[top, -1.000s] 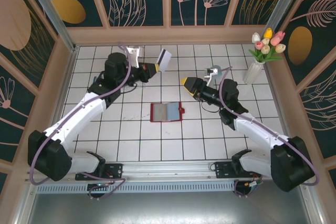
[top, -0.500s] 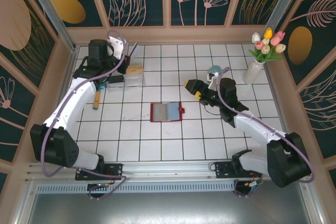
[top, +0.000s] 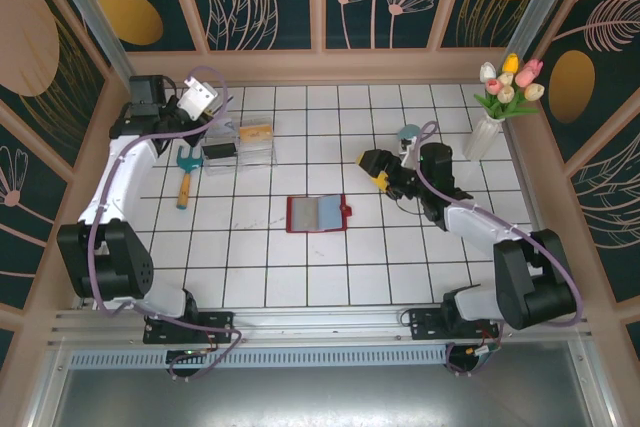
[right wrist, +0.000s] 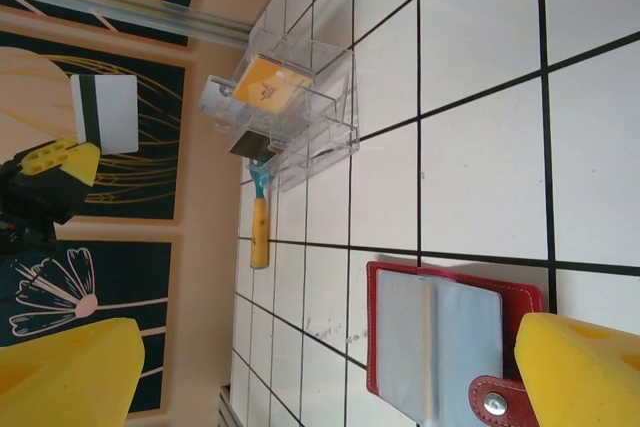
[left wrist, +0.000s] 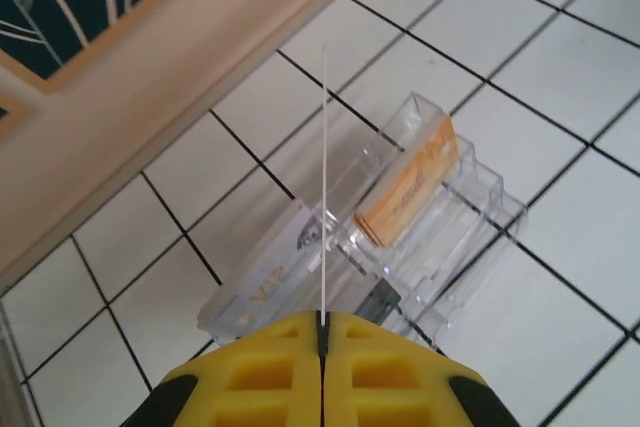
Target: Take the credit cards out of the card holder
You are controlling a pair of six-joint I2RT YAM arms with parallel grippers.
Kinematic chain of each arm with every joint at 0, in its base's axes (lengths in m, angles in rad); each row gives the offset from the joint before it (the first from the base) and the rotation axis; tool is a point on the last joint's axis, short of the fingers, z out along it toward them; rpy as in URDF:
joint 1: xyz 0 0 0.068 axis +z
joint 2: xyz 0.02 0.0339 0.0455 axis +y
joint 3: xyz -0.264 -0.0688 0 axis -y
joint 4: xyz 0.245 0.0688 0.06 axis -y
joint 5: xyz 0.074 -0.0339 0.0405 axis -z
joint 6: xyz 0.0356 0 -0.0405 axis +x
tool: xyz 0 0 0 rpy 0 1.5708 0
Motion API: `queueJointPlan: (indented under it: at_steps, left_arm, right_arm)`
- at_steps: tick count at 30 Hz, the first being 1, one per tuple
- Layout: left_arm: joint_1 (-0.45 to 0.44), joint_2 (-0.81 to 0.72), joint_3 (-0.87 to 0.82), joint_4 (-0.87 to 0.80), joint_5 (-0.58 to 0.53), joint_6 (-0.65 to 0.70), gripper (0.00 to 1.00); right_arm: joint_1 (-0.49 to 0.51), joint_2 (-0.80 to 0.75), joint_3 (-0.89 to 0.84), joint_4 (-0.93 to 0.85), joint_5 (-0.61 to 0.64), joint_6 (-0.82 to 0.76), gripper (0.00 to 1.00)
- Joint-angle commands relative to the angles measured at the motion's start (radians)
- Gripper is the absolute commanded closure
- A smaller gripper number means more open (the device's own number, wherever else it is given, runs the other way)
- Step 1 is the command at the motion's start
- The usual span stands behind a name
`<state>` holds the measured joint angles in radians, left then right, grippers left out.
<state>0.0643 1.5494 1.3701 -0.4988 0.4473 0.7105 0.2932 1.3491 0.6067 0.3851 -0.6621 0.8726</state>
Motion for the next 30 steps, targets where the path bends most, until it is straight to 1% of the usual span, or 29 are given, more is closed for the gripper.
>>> queueJointPlan:
  at_steps: [1, 4, 7, 8, 11, 18, 22, 25, 28, 30]
  left_arm:
    - [0.044, 0.060, 0.048, -0.158, 0.142, 0.210, 0.93]
    - [0.058, 0.107, 0.057, -0.179, 0.109, 0.264, 0.97]
    - [0.060, 0.158, 0.106, -0.218, 0.079, 0.314, 0.98]
    - [0.060, 0.202, 0.123, -0.218, 0.062, 0.318, 0.98]
    - [0.060, 0.254, 0.174, -0.212, 0.017, 0.340, 0.99]
    - [0.060, 0.301, 0.237, -0.179, -0.021, 0.375, 0.99]
    - [0.060, 0.340, 0.295, -0.227, -0.052, 0.424, 0.99]
    - [0.060, 0.350, 0.307, -0.231, -0.044, 0.439, 1.00]
    - [0.060, 0.379, 0.344, -0.276, -0.014, 0.462, 1.00]
    - [0.060, 0.394, 0.354, -0.289, -0.013, 0.469, 1.00]
  right_arm:
    - [-0.010, 0.022, 0.044, 0.033, -0.044, -0.002, 0.03]
    - [-0.009, 0.038, 0.055, 0.034, -0.048, 0.003, 0.03]
    - [-0.009, 0.057, 0.069, 0.028, -0.054, 0.004, 0.02]
    - [-0.008, 0.063, 0.072, 0.024, -0.055, 0.005, 0.02]
    - [-0.009, 0.069, 0.079, 0.001, -0.049, -0.002, 0.01]
    - [-0.007, 0.073, 0.080, -0.025, -0.033, -0.004, 0.01]
    - [-0.007, 0.073, 0.083, -0.037, -0.040, 0.003, 0.01]
    - [-0.005, 0.053, 0.087, -0.066, -0.042, -0.001, 0.01]
    - [0.000, 0.028, 0.084, -0.092, -0.028, -0.008, 0.01]
    - [0.007, 0.018, 0.084, -0.101, -0.028, -0.009, 0.01]
